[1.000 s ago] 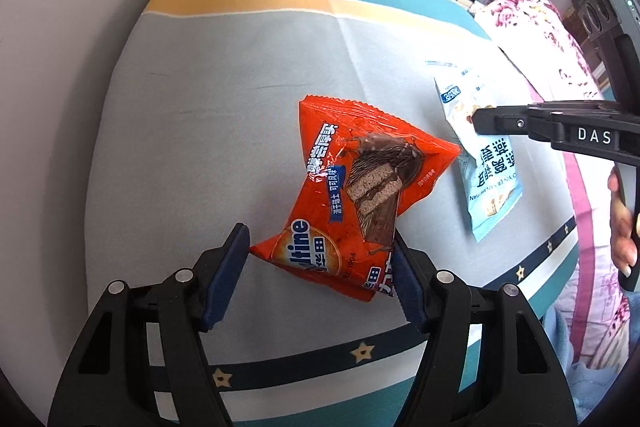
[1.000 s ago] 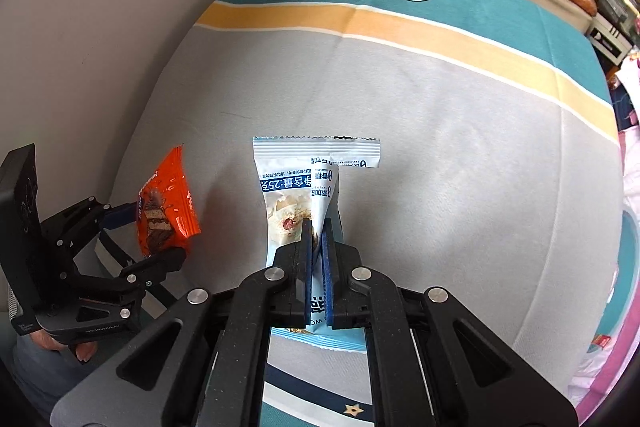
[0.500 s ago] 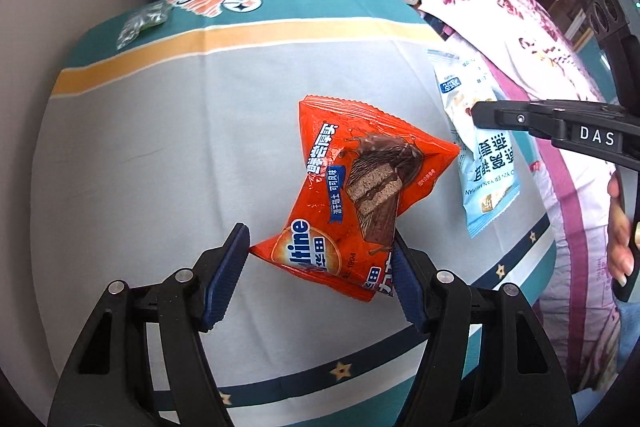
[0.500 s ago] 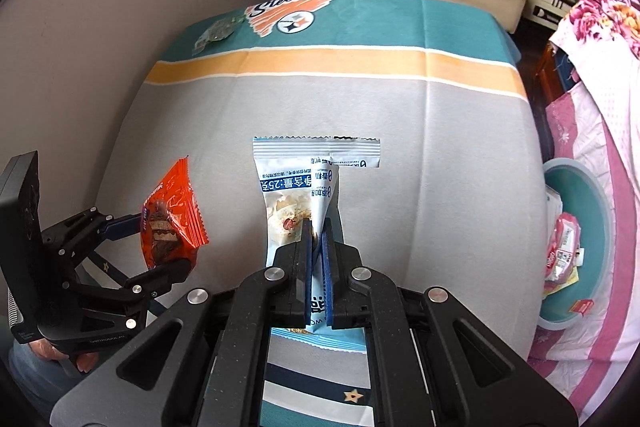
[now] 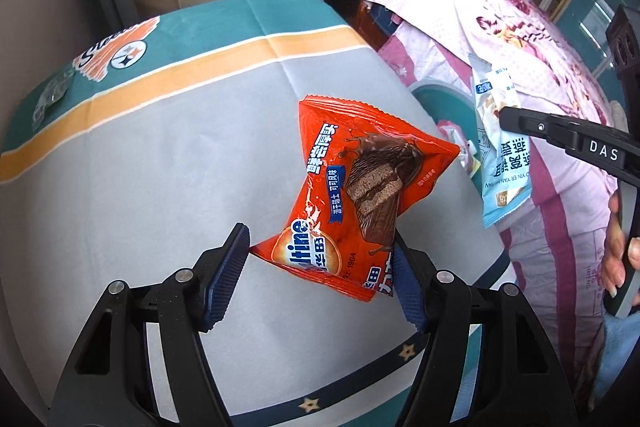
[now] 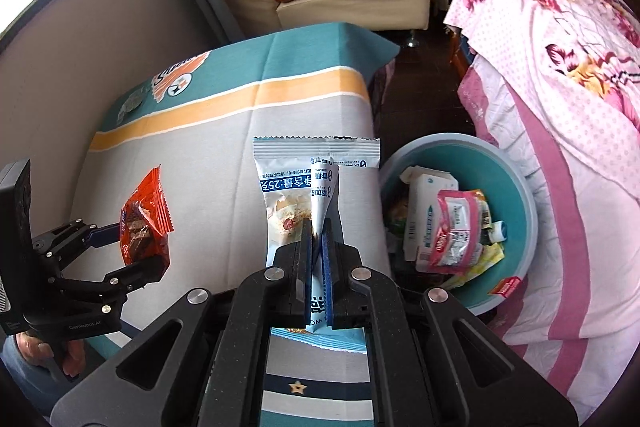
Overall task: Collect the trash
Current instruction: 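Carry both packets over the teal bin and open the left gripper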
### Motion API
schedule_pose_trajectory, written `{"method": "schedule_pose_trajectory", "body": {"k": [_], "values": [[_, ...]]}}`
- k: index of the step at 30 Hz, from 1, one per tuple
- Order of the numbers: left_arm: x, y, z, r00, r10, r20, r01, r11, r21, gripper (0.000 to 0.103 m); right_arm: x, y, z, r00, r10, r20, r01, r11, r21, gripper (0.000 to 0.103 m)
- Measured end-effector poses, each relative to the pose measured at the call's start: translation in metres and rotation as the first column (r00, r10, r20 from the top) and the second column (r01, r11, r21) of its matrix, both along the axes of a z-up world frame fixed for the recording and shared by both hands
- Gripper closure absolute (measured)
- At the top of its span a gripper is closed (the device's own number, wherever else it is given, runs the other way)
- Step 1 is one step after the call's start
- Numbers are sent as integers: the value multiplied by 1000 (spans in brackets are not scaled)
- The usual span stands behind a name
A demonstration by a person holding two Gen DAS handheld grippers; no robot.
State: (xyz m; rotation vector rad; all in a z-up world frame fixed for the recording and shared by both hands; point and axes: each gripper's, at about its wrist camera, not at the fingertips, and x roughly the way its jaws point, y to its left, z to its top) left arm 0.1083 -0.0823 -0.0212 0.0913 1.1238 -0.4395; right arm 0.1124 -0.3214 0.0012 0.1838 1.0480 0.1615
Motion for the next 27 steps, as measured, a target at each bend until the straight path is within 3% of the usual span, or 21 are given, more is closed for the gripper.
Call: {"method": "schedule_pose_trajectory", "body": {"k": [11, 27], "values": [[23, -114, 5, 992, -122, 1, 122, 992, -20, 35, -9, -101, 0, 988, -155, 23, 156, 988, -14, 99], [47, -196, -26, 980, -193, -47, 193, 981, -1, 34, 5, -151, -22, 978, -210, -14, 209, 978, -21, 99]]}}
